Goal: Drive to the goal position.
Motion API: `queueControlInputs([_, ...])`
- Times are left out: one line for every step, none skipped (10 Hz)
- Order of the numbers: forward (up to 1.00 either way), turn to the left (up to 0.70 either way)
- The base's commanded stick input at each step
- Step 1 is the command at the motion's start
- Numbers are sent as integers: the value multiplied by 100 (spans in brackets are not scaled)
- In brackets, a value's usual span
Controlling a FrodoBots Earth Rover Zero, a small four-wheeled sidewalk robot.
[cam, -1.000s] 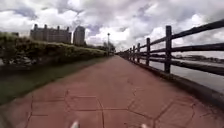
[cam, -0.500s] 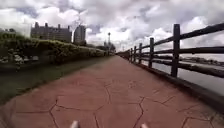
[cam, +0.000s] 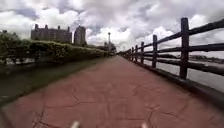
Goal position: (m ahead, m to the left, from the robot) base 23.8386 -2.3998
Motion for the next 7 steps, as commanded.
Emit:
queueControlInputs([70, 0])
queueControlInputs([70, 0])
queueControlInputs([70, 0])
queueControlInputs([70, 0])
queueControlInputs([70, 0])
queueControlInputs([70, 0])
queueControlInputs([70, 0])
